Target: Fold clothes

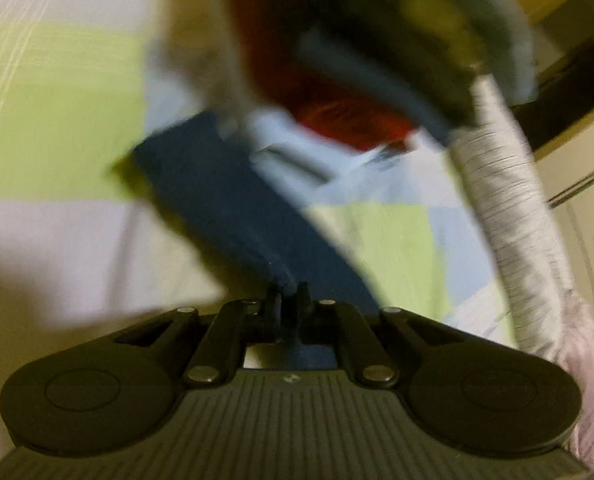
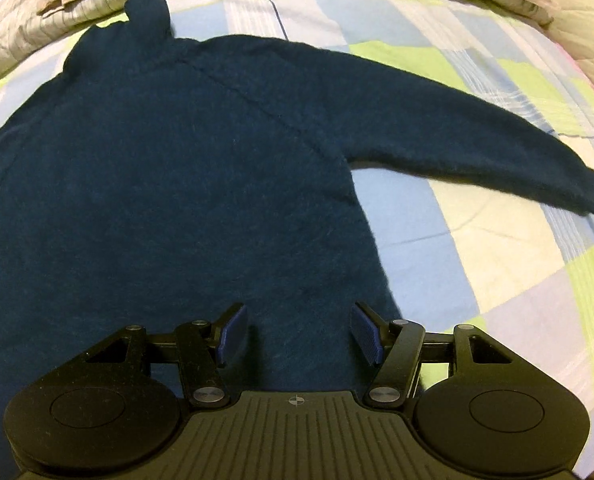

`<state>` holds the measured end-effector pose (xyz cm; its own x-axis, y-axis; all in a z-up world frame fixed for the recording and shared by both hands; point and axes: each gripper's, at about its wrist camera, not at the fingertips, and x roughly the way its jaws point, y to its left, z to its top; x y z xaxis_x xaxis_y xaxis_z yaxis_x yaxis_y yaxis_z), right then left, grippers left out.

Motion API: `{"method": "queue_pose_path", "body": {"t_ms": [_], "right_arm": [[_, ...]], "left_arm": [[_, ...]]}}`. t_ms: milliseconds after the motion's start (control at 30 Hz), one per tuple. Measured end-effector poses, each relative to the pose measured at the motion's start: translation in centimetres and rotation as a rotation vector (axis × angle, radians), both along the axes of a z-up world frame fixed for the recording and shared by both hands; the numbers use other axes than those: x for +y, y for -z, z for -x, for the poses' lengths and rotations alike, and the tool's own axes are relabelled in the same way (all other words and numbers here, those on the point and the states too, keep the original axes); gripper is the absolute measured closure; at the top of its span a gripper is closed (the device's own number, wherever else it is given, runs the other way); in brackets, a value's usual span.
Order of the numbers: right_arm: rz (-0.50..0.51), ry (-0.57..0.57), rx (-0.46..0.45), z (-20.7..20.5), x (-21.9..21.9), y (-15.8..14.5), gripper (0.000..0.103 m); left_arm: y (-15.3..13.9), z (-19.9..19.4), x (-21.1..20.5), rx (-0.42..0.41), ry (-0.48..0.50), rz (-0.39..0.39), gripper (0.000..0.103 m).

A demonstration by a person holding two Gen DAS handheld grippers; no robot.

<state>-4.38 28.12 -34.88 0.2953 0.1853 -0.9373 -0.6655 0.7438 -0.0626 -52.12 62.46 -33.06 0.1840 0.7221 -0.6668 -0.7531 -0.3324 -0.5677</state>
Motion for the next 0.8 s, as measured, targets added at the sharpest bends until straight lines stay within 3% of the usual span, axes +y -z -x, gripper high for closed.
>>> {"method": "queue_pose_path", "body": {"t_ms": [133, 233, 333, 400, 433, 467, 567, 633, 733, 800], "right_arm": [[0.003, 0.017, -0.021, -1.8, -1.5, -0.5, 0.042], [-0.01, 0.064, -0.02, -3.6, -3.0, -1.3, 0.042], [-0.034, 0.086, -0.028, -4.9, -4.1, -2.2, 0.042], [-0.045, 0.097, -0.041, -5.7, -4.6, -2.6, 0.042], [-0.051, 0.105, -0.045, -6.1, -4.7, -2.8, 0.042], [-0.061, 0.12, -0.046, -6.6, -4.9, -2.9, 0.042], [-0.115, 0.176, -0.021, -8.0, -5.5, -3.0, 0.042], [-0.165, 0.216, 0.007, -8.8, -5.8, -2.9, 0.042], [-0.242, 0.238, 0.064, -9.6, -5.7, -2.6, 0.042], [-0.307, 0.245, 0.106, -10.0, -5.6, -2.3, 0.042]], "left_arm": [[-6.9, -6.1, -1.6, 0.01, 0.226, -0.235, 0.1], [-12.1, -13.1, -4.2, -0.026, 0.502, -0.437, 0.1], [-14.9, -21.3, -7.8, -0.158, 0.837, -0.54, 0.099], [-14.5, -26.5, -10.5, -0.25, 1.045, -0.502, 0.092], [-13.6, -28.8, -11.8, -0.254, 1.121, -0.458, 0.078], [-12.6, -31.0, -13.2, -0.248, 1.191, -0.408, 0.073], [-8.5, -34.9, -16.5, -0.101, 1.292, -0.253, 0.072], [-5.8, -35.0, -17.4, 0.019, 1.309, -0.163, 0.072], [-3.0, -33.3, -17.1, 0.131, 1.27, -0.066, 0.073], [-2.5, -32.0, -16.1, 0.204, 1.227, -0.054, 0.074]]}}
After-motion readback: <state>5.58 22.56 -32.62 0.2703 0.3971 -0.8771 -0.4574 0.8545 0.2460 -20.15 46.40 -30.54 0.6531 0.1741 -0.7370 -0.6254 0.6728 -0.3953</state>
